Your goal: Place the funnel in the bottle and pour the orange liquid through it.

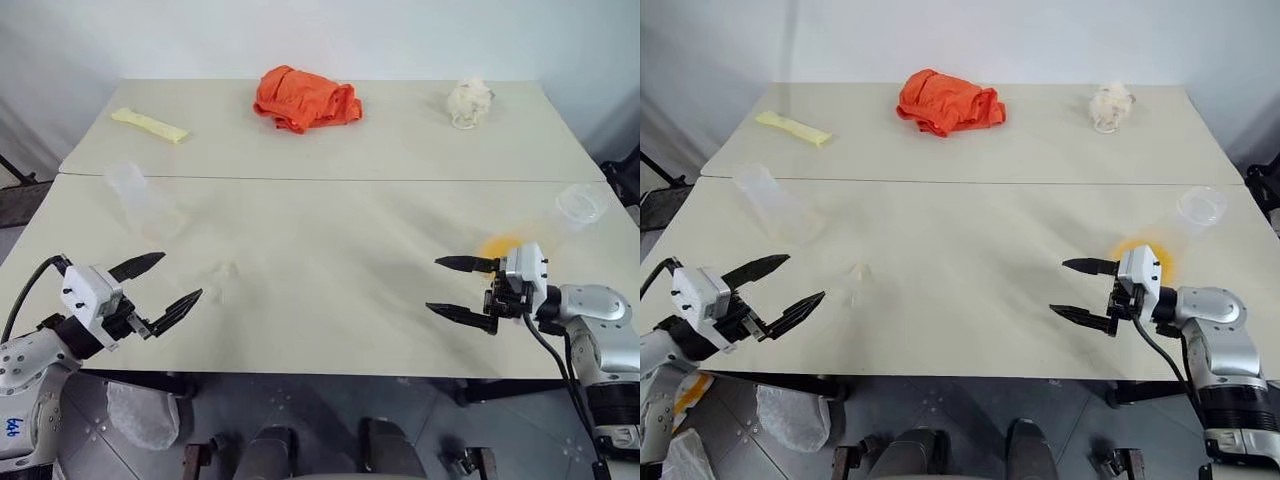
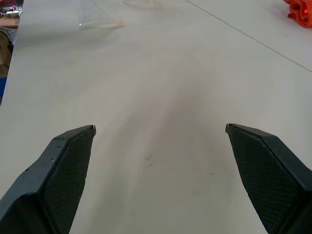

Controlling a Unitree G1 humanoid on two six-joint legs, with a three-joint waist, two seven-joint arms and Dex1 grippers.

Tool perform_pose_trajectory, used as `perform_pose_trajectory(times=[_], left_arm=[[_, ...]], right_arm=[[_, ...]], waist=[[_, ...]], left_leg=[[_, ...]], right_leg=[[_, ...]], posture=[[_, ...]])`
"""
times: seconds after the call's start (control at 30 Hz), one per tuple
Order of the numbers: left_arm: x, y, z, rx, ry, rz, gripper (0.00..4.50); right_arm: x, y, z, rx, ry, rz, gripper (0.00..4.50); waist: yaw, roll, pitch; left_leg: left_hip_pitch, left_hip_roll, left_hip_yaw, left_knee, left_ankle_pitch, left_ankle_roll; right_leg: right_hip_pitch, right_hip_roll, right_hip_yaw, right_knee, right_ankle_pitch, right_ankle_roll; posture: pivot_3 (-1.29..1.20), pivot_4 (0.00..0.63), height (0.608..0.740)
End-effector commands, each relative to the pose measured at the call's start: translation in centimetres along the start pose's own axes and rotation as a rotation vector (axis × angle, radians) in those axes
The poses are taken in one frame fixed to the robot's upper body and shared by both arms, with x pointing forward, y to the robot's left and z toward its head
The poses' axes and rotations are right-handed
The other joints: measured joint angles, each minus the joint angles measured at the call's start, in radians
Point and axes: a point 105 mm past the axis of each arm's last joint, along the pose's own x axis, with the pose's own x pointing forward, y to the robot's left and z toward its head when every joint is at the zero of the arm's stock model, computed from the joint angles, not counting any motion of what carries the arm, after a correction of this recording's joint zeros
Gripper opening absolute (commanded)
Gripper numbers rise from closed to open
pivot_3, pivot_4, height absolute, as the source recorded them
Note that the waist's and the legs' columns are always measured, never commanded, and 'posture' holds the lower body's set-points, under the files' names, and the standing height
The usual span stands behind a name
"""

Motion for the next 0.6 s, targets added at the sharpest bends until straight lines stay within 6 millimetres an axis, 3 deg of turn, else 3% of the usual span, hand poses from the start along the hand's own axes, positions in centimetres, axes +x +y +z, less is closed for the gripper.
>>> perform_pose_trajectory(times=[0.03, 0.2, 0.43, 0.6], left_arm=[[-0.3, -0.3, 0.7, 0.013, -0.012, -0.004, 4.5], [-1.8, 0.4, 0.5, -0.07, -0.026, 0.135, 4.5], [-8.7, 2.1, -2.5, -0.238, -0.029, 0.68, 4.5], [-11.6, 2.0, -3.5, -0.318, -0.043, 0.933, 4.5]], right_arm=[[-0.3, -0.2, 1.2, -0.043, -0.046, -0.032, 4.48], [1.5, -0.1, 1.8, -0.018, -0.119, -0.054, 4.48], [6.6, -0.7, 5.2, 0.032, -0.309, -0.111, 4.48], [8.7, -1.7, 6.9, 0.055, -0.362, -0.156, 4.48]], waist=[[0.001, 0.0, 0.0], [0.0, 0.0, 0.0], [-0.02, 0.0, 0.0], [0.001, -0.001, 0.0]], left_leg=[[0.0, 0.0, 0.0, 0.0, 0.0, 0.0], [0.0, 0.0, 0.0, 0.0, 0.0, 0.0], [0.001, 0.002, 0.0, 0.0, -0.001, -0.001], [0.001, 0.001, -0.001, 0.002, -0.001, -0.001]], right_leg=[[0.0, 0.0, 0.0, 0.0, 0.0, 0.0], [0.0, 0.0, 0.0, 0.0, 0.0, 0.0], [0.0, 0.001, 0.0, 0.001, 0.0, 0.0], [0.0, 0.0, 0.0, 0.002, 0.0, 0.0]], posture=[[0.0, 0.15, 0.74], [0.0, 0.15, 0.74], [0.0, 0.15, 0.74], [0.0, 0.15, 0.74]])
